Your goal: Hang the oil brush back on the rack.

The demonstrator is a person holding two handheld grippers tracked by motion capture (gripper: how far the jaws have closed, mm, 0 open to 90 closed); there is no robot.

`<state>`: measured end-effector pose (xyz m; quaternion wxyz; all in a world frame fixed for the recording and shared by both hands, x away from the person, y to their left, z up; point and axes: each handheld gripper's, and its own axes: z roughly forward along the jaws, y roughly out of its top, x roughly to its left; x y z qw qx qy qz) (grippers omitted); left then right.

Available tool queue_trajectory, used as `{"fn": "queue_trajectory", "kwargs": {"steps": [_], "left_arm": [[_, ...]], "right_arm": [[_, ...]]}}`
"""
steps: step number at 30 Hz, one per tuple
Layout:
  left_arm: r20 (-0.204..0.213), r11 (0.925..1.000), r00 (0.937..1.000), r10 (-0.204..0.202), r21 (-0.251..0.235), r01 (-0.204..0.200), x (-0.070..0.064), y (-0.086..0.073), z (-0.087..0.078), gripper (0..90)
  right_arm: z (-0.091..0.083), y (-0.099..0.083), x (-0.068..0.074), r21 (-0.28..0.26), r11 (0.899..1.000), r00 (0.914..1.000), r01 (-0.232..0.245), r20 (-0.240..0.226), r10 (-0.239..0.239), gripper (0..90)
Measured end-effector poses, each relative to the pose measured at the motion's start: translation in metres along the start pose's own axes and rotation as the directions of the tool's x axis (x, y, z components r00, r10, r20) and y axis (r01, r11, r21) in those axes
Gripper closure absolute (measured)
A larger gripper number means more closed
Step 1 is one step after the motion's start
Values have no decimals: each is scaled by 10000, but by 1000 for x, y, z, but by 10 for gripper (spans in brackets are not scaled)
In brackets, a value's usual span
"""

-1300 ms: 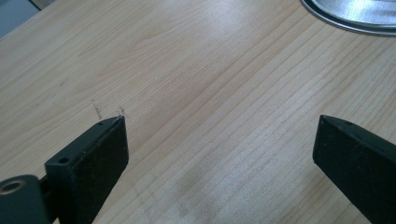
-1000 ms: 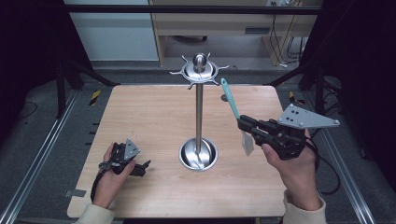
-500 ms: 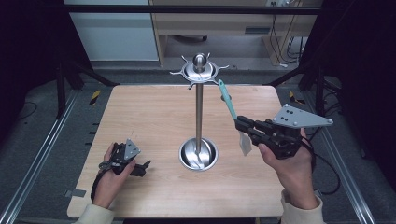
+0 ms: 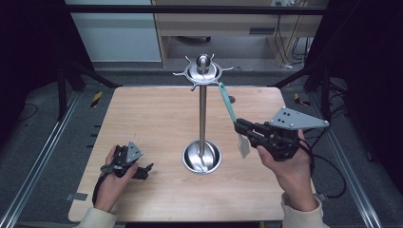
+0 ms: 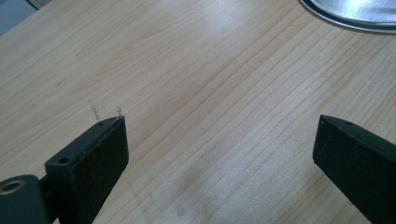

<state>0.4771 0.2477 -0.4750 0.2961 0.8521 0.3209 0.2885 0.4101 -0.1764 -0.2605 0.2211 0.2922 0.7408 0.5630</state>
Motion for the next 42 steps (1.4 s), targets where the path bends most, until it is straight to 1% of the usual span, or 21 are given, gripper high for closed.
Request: {"fn": "queue_trajectory", "kwargs": {"steps": [18,27,28,30,32,33,34,35,37,39,40,42], "left_arm": [[-19,10000,10000,-15,-35,15,0,0,0,31],[-24,10000,10000,-11,-2,11,0,0,0,31],[-18,10000,10000,-15,-21,15,0,0,0,31],[-17,10000,10000,-22,-23,22,0,0,0,31],[-21,10000,10000,-17,5,17,0,0,0,31],[-23,10000,10000,-18,15,18,0,0,0,31],[-23,10000,10000,-18,15,18,0,0,0,31],[-34,10000,10000,-15,12,15,0,0,0,31],[-48,10000,10000,-8,-7,8,0,0,0,31],[-42,10000,10000,5,-4,-5,0,0,0,31],[-21,10000,10000,10,11,-10,0,0,0,31],[-20,10000,10000,1,6,-1,-1,0,0,31]], "right_arm": [[7,-3,0,-99,9999,10000,-23,23,23,824],[20,-6,0,-135,9998,9999,-132,-80,131,824],[23,-6,0,-139,9998,9998,-143,-102,142,830],[25,-6,-1,-160,9998,9998,-139,-134,137,884],[27,-5,0,-250,9996,9998,-148,-126,145,829],[28,-5,2,-270,9996,10000,-9,-67,8,798],[28,-5,2,-270,9996,10000,-9,-67,8,798],[29,-3,7,-264,9992,9995,309,28,-308,775],[29,-1,10,-261,9987,9990,438,89,-436,769],[29,0,11,-248,9987,9989,448,180,-444,761],[28,1,12,-285,9987,9984,417,385,-406,746],[27,2,12,-261,9991,9977,344,584,-329,732]]}}
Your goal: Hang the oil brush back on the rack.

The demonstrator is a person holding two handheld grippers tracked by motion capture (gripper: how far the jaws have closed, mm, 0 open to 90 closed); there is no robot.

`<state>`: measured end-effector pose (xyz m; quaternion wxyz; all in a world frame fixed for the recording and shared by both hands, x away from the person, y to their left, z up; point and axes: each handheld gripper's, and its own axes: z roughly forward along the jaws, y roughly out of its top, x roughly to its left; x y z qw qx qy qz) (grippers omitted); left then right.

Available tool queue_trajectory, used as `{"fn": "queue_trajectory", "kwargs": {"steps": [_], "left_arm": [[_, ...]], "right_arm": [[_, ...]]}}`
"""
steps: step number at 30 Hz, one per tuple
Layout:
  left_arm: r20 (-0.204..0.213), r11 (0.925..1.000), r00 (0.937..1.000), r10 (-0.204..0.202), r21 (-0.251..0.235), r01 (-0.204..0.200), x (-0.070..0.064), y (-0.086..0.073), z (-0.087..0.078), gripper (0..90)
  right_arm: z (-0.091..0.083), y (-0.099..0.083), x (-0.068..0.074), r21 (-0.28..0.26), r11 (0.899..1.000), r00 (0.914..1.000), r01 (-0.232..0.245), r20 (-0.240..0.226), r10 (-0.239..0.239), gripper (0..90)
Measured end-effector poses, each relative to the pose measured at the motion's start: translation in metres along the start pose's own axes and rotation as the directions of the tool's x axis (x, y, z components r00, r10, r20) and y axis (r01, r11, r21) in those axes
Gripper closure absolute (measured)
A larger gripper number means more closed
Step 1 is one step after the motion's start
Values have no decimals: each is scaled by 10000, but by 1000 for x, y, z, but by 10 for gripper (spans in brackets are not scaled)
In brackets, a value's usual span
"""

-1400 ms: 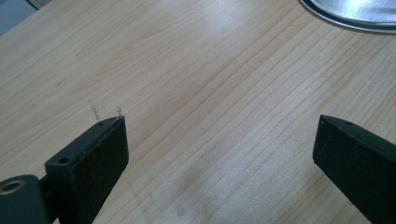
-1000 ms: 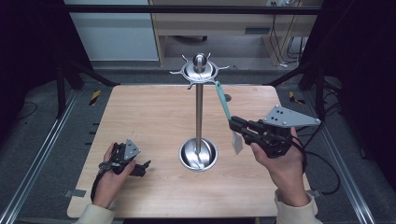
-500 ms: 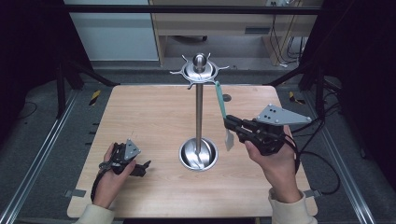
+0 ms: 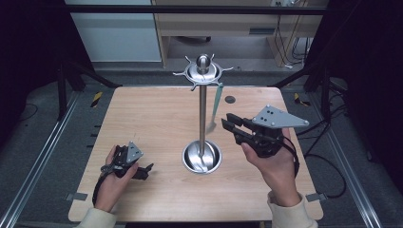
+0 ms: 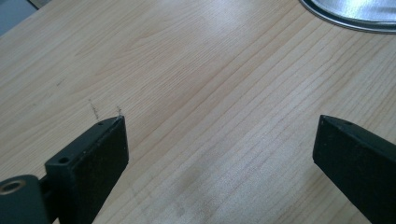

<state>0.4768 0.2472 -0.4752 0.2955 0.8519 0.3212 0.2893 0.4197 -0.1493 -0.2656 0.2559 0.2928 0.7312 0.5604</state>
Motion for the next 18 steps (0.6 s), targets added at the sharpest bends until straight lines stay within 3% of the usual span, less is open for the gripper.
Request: {"fn": "queue_trajectory", "kwargs": {"steps": [9,15,18], "left_arm": [[-6,10000,10000,-11,3,11,0,0,0,31],[6,10000,10000,-9,-15,9,0,0,0,31],[-5,10000,10000,-24,11,24,0,0,0,31]], "right_arm": [[-3,0,-2,176,9998,9963,-33,857,17,619],[-2,-3,-9,384,9989,9893,-254,1447,195,424],[-1,-4,-14,517,9979,9814,-386,1899,281,316]]}}
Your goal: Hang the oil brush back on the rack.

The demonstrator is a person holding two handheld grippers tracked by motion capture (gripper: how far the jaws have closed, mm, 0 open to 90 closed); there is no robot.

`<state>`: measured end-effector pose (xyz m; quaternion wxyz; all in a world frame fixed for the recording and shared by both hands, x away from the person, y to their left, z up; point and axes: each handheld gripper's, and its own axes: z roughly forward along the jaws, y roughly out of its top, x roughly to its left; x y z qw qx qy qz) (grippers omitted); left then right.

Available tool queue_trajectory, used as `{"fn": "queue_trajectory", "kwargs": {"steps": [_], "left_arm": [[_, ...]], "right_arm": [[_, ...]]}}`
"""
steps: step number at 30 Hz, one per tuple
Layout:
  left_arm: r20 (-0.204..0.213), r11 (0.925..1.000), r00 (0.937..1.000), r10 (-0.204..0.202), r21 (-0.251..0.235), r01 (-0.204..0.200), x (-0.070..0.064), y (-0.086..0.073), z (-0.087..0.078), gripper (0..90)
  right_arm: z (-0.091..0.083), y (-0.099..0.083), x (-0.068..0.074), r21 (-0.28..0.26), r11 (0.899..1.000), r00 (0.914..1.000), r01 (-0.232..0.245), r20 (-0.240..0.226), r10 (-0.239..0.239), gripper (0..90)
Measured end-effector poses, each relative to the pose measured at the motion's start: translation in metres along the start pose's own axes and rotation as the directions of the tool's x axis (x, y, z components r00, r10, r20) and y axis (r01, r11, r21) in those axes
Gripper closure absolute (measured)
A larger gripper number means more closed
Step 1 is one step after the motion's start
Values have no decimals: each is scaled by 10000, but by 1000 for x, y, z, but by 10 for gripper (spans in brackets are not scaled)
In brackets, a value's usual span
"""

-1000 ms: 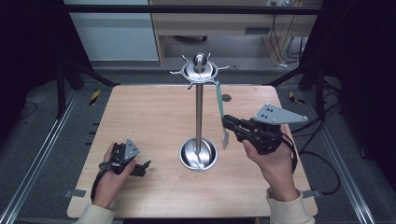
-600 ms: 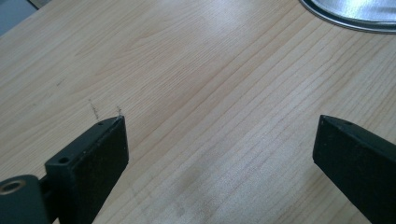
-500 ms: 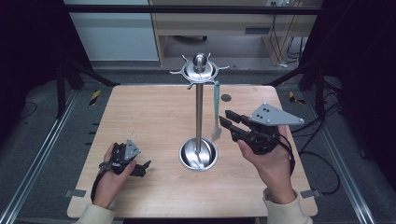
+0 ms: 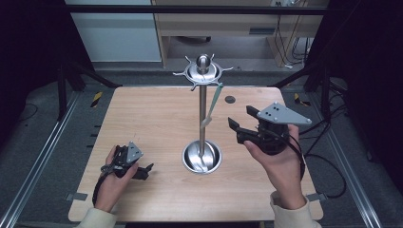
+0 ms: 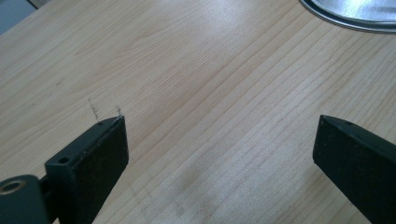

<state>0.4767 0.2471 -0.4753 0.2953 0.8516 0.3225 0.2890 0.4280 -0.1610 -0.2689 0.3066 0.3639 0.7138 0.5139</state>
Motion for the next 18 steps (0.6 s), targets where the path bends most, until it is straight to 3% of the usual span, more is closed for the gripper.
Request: {"fn": "queue_trajectory", "kwargs": {"steps": [2,5,13,18], "left_arm": [[13,10000,10000,-5,24,5,0,0,0,31],[20,10000,10000,8,-1,-8,0,0,0,31],[35,10000,10000,-8,-19,8,0,0,0,31],[16,10000,10000,-13,-11,13,0,0,0,31]], "right_arm": [[0,-1,-2,-2,10000,9999,11,115,-11,299],[-1,-3,-9,-206,9998,9978,82,657,-68,222],[-3,-7,-23,-199,9998,9917,90,1285,-64,111],[-5,-10,-31,-173,9998,9902,-36,1394,60,87]]}}
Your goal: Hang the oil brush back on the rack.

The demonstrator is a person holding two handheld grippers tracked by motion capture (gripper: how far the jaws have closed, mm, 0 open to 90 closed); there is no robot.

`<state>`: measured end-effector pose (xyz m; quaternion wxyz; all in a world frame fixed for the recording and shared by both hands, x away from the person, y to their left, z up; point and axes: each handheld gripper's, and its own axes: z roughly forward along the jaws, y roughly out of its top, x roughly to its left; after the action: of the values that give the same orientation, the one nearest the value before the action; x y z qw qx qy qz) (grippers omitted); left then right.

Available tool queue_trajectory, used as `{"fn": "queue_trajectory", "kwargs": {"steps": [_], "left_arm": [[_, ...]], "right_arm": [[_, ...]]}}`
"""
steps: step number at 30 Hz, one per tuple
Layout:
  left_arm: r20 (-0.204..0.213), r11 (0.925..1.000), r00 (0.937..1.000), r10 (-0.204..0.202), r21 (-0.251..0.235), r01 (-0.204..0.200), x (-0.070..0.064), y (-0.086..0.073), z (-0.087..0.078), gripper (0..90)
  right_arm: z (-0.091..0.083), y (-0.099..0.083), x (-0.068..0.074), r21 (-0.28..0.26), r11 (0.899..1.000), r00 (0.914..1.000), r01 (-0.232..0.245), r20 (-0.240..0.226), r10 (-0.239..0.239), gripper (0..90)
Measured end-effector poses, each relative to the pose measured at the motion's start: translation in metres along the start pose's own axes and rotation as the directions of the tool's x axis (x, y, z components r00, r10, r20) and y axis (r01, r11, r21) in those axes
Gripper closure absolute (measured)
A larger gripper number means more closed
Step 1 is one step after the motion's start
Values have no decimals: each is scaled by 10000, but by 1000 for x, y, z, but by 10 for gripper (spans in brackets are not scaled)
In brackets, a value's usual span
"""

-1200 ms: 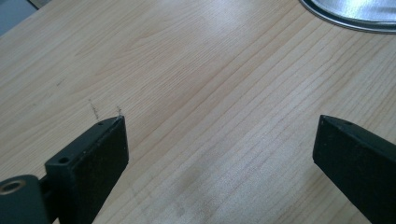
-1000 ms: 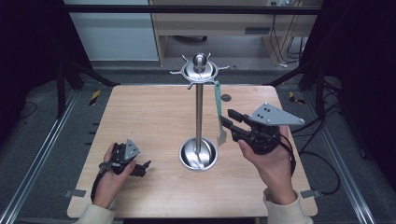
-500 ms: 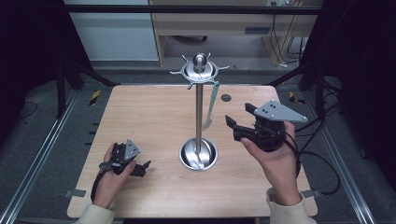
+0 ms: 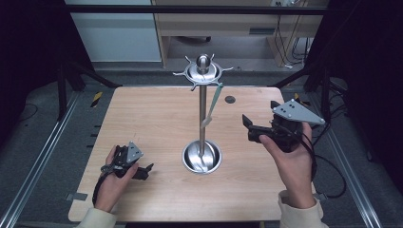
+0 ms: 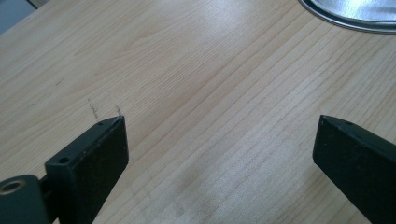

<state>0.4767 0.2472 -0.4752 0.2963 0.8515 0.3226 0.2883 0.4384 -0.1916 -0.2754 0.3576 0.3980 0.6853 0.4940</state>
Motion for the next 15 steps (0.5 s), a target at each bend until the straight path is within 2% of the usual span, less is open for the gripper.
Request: {"fn": "queue_trajectory", "kwargs": {"steps": [4,5,10,14,15], "left_arm": [[-21,10000,10000,3,9,-3,0,0,0,31],[-28,10000,10000,15,4,-15,0,0,0,31],[-40,10000,10000,11,-21,-11,0,0,0,31],[-60,10000,10000,8,-31,-9,0,0,0,31],[-15,10000,10000,-56,-10,55,0,0,-1,31]], "right_arm": [[0,-2,-5,-3,10000,10000,-44,88,44,75],[0,-4,-9,-117,9997,9997,-192,136,194,74],[1,-9,-16,66,9997,9993,-234,279,232,74],[2,-13,-21,159,9994,9981,-321,522,312,89],[3,-16,-23,223,9992,9970,-328,710,311,97]]}}
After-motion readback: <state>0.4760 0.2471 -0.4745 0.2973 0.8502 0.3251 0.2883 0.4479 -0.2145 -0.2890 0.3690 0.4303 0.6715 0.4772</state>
